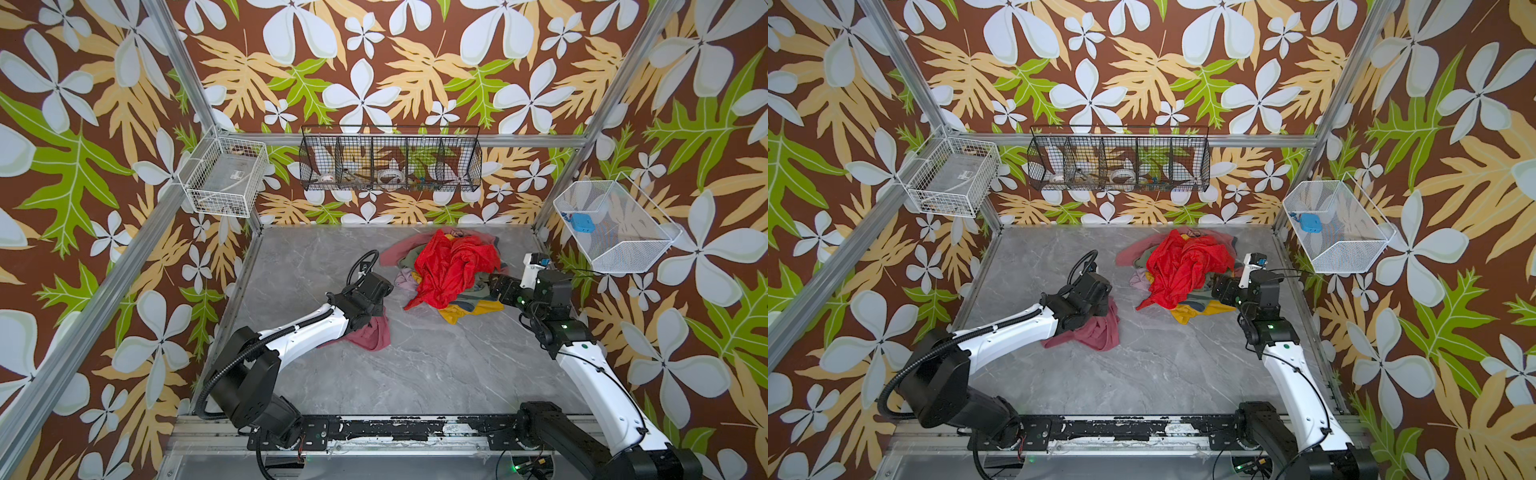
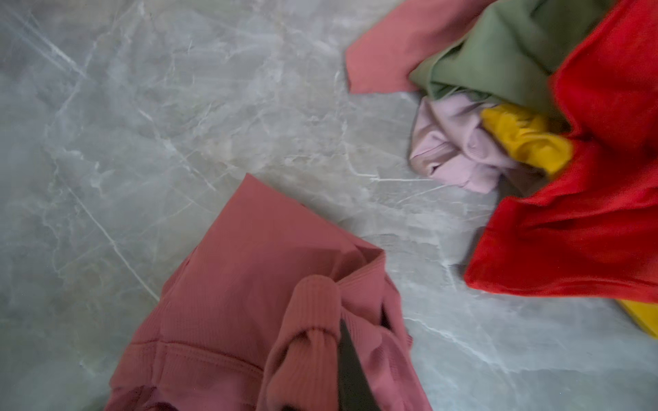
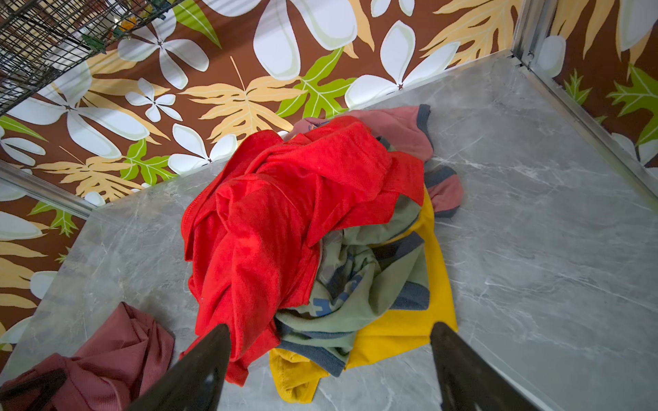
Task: Pick out a specific cloth from the pile
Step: 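Lower the dusty-rose cloth onto the table beside the pile with the left gripper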
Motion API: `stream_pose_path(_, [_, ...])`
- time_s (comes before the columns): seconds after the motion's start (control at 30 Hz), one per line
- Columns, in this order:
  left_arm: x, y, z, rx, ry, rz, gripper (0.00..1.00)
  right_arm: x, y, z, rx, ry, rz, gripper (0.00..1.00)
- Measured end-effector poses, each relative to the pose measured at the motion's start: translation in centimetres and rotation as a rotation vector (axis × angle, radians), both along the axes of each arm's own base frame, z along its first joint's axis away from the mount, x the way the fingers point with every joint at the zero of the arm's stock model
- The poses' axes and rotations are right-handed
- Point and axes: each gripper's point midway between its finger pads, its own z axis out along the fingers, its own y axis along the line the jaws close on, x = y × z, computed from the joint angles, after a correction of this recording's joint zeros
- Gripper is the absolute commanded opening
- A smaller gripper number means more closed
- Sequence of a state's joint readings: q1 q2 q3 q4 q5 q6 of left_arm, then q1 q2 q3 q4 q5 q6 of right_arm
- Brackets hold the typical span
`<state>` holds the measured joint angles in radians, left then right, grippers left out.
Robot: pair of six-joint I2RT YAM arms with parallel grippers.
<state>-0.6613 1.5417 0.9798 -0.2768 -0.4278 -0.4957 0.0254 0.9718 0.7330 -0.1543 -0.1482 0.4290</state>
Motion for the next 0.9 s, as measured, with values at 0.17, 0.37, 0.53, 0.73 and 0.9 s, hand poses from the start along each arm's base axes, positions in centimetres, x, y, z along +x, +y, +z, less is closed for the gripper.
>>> stream_pose_path(0.17, [0.3,1.3,0.6,-0.033,-0.007,0.047,0.0,-0.1,0.0,-0.1,-0.01,0.004,0.005,0.87])
stream_pose_path(0.37, [1.8,1.1,5.5,-0.076,-0.083,0.048,0.0,-0.1,0.0,-0.1,-0.01,0.005,0.006,0.87])
stream_pose_path(0.53, [3.1,1.7,10.3,-0.126,-0.171,0.044,0.0,-0.2,0.0,-0.3,-0.01,0.008,0.006,0.87])
stream_pose_path(0.73, [4.6,5.1,9.4,-0.083,-0.142,0.094,0.0,-0.2,0.0,-0.3,-0.009,0.008,0.007,0.86])
stream_pose_path(0.9, [4.8,5.1,5.1,-0.02,-0.046,0.077,0.0,-0.2,0.0,-0.3,-0.008,0.008,0.008,0.86])
